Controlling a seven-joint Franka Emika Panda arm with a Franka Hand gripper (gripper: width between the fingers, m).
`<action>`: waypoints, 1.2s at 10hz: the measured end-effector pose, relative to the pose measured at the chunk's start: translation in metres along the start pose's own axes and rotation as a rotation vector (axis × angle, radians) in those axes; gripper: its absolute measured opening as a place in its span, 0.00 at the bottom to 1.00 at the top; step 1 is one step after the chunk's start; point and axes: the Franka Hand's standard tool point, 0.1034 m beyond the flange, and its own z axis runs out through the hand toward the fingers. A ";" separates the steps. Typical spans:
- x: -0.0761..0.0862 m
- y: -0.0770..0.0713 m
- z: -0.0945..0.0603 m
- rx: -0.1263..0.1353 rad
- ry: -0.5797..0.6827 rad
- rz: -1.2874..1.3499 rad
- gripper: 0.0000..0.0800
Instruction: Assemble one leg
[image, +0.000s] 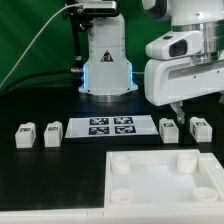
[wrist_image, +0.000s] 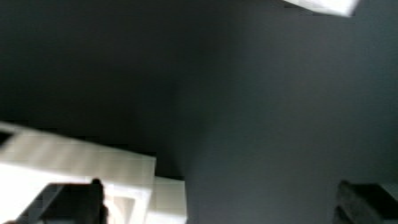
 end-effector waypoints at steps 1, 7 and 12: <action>-0.003 -0.003 0.002 0.007 -0.004 0.100 0.81; -0.043 -0.033 0.021 -0.015 -0.360 0.159 0.81; -0.045 -0.032 0.019 -0.013 -0.810 0.165 0.81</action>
Offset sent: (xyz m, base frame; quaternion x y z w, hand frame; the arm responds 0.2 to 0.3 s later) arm -0.0286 0.0143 -0.0160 -0.0186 -0.0098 0.0359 0.9991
